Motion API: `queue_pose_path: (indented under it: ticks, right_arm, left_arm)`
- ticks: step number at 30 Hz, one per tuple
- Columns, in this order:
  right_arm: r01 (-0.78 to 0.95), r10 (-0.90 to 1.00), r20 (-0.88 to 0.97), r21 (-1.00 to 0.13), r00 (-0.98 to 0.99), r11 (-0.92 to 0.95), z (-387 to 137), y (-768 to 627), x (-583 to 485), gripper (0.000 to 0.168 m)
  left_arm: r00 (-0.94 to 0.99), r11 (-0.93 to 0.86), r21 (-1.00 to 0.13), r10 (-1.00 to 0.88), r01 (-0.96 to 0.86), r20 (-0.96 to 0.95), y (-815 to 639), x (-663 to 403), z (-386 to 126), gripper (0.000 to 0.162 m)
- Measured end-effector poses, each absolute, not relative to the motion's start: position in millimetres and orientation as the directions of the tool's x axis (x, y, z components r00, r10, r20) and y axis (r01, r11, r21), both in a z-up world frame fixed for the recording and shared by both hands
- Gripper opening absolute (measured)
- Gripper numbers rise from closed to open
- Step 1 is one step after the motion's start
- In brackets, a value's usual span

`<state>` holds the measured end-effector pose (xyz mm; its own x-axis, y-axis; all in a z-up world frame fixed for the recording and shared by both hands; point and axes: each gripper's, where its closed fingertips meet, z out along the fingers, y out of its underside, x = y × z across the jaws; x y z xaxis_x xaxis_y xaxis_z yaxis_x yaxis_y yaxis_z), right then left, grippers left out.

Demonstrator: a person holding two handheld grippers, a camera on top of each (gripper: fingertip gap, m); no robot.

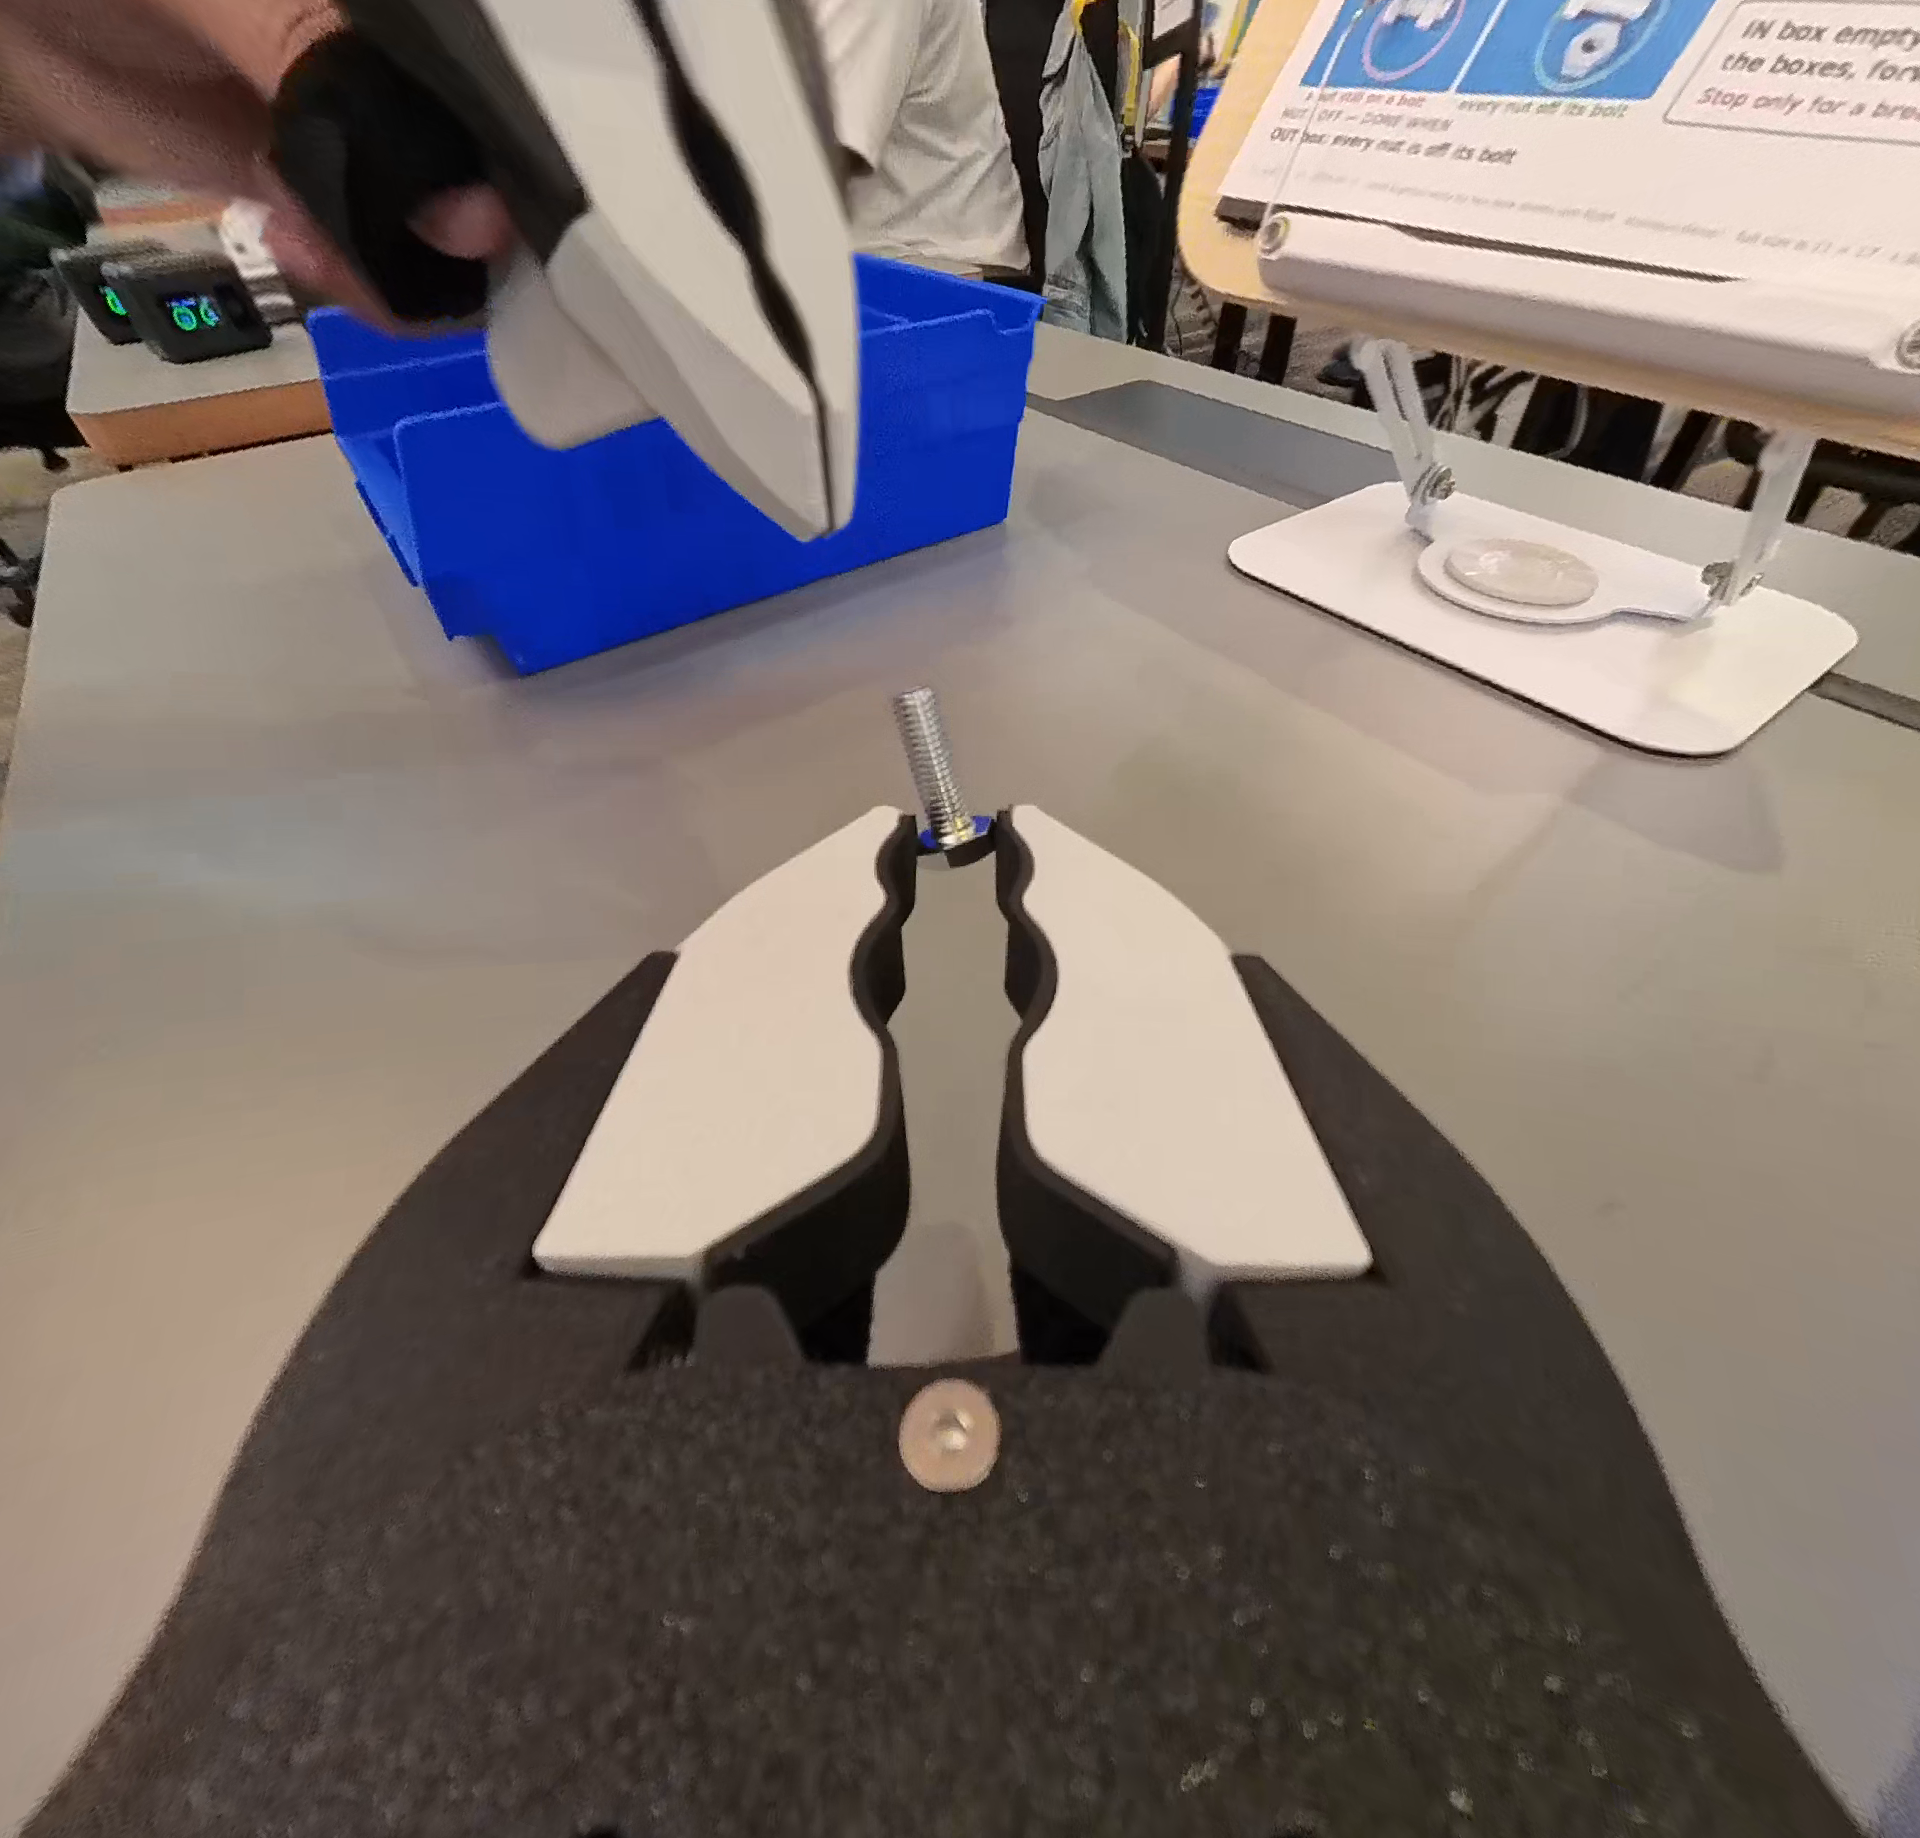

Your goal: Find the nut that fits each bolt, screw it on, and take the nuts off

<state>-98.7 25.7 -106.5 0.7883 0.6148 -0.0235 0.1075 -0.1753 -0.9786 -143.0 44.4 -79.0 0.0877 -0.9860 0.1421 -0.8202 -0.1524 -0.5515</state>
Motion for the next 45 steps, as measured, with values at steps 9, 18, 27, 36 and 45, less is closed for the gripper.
queue_pose_path:
  ticks: [9,18,27,36,45]
  right_arm:
    - [0.066,0.633,-0.068,-0.98,0.771,-0.186,-105.1,22.9,-99.3,0.015]
    - [-0.092,0.735,-0.25,-0.964,0.631,-0.248,-95.6,9.8,-123.8,0.015]
    - [-0.095,0.812,-0.314,-0.946,0.491,-0.308,-95.7,-9.3,-145.4,0.015]
    - [-0.109,0.812,-0.365,-0.928,0.455,-0.356,-97.8,-9.8,-147.2,0.015]
    - [-0.109,0.769,-0.333,-0.938,0.545,-0.329,-98.8,-4.2,-128.0,0.026]
  left_arm:
    - [0.156,-0.46,-0.85,-0.887,-0.256,0.434,22.8,-148.5,-95.2,0.036]
    - [-0.005,-0.454,-0.882,-0.889,-0.127,0.458,3.2,-153.6,-83.6,0.036]
    - [-0.063,-0.439,-0.886,-0.89,-0.149,0.452,-5.6,-130.0,-81.1,0.031]
    - [-0.061,-0.379,-0.909,-0.917,-0.173,0.394,-11.2,-130.3,-81.3,0.008]
    - [0.151,-0.335,-0.898,-0.941,-0.284,0.303,30.8,-159.9,-107.1,0.007]
